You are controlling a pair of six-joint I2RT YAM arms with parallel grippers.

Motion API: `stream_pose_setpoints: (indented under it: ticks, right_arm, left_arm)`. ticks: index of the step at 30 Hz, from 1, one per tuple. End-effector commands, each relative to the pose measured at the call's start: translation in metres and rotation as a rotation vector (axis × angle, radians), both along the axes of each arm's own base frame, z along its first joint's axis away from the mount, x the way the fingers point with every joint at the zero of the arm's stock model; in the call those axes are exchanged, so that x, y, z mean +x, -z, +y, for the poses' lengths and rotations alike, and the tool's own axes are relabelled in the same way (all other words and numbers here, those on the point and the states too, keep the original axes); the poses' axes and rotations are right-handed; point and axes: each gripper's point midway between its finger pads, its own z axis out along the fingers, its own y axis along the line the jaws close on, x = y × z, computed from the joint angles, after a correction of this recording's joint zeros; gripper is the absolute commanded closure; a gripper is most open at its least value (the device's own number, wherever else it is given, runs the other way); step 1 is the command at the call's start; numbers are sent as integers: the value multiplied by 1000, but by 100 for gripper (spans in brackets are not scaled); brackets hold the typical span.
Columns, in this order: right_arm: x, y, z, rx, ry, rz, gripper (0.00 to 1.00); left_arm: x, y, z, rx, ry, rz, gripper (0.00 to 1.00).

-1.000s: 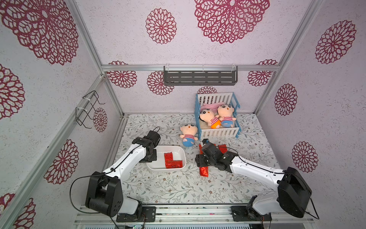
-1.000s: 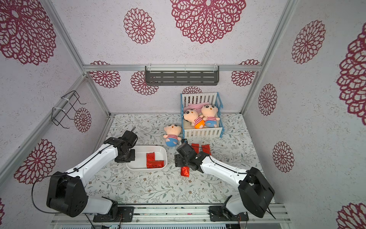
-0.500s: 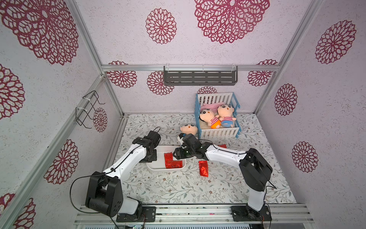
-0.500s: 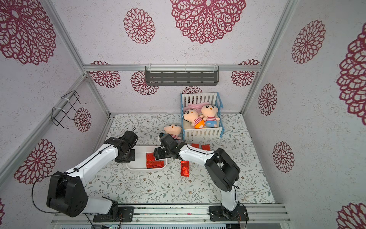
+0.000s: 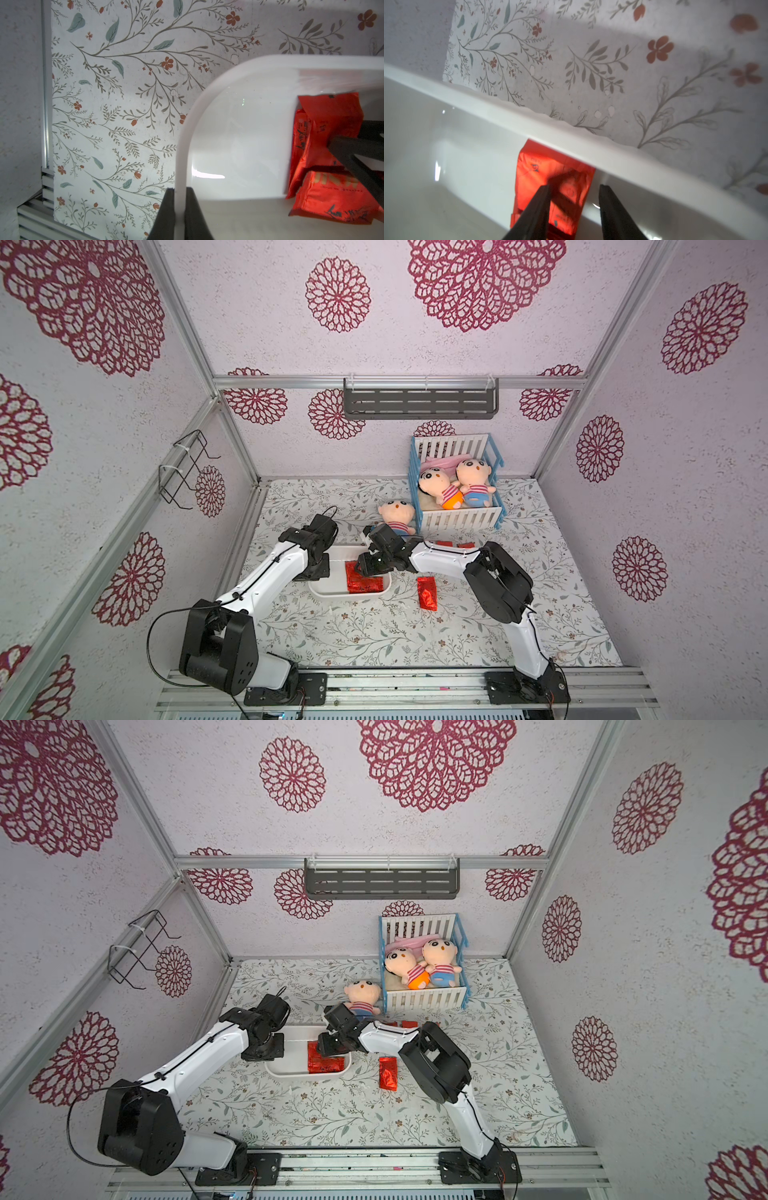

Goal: Take the tea bags out of the storage box
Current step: Pick up the tea bag from the storage box.

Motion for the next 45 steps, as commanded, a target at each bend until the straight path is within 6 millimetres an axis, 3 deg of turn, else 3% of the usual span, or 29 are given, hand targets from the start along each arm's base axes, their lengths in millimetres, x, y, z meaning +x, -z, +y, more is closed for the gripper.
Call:
stream_pose_setpoints:
  ticks: [1, 18, 21, 25, 31, 39, 42, 45]
  right_arm:
    - [2, -13, 12, 68, -20, 3, 59]
    - [2, -40, 22, 160, -37, -30, 95]
    - [3, -55, 22, 183, -34, -54, 100]
    - [6, -84, 18, 218, -19, -99, 100]
    - [16, -126, 0, 265, 26, -160, 100]
    - [21, -151, -34, 290, 79, -194, 100]
    - [21, -161, -56, 309, 110, -202, 100]
    - [20, -166, -92, 304, 150, -216, 100]
  left_arm:
    - [0, -4, 0, 26, 11, -2, 100]
    - [0, -4, 0, 33, 13, 2, 100]
    - [0, -4, 0, 34, 14, 3, 100]
    - [0, -4, 1, 37, 12, 1, 100]
    - [0, -4, 1, 38, 13, 4, 100]
    - [0, -4, 0, 39, 14, 3, 100]
    - [0, -4, 0, 40, 15, 2, 100]
    - [0, -4, -1, 41, 17, 1, 100]
